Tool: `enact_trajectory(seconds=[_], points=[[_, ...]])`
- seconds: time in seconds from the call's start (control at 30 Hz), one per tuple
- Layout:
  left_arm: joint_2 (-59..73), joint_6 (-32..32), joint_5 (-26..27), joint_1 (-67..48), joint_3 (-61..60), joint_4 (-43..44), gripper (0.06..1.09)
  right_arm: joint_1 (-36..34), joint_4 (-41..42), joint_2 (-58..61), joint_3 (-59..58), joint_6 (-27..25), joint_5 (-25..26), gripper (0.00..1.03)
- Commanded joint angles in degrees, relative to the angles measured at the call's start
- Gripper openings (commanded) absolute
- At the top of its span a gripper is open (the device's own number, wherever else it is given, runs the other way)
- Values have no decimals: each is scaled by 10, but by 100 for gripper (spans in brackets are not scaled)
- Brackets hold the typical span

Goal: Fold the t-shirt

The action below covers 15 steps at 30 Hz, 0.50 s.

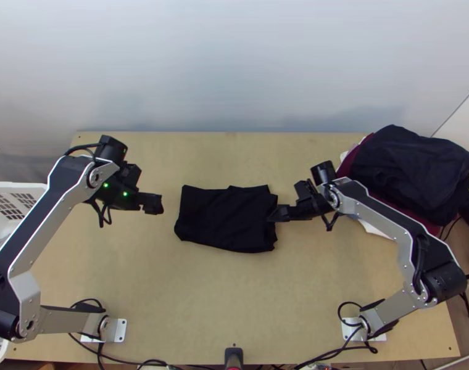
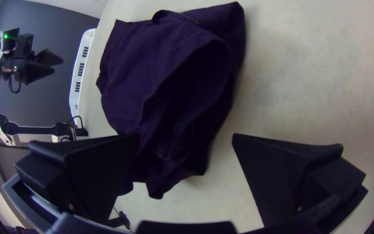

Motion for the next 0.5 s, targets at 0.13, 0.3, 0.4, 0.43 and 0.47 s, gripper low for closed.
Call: enact_trajectory(seconds=[0.13, 0.3, 0.4, 0.43, 0.47], points=[[-42, 2, -4, 16, -49, -5, 105, 44, 46, 43, -8, 15, 8, 99], [-62, 3, -15, 23, -67, -9, 105, 44, 75, 59, -9, 20, -8, 99], [-71, 4, -16, 31, -83, -10, 105, 51, 77, 75, 4, 25, -12, 99], [-74, 4, -16, 32, -88, -10, 105, 54, 80, 77, 7, 30, -12, 99], [-76, 4, -17, 33, -94, -9, 105, 59, 85, 79, 11, 33, -12, 99]])
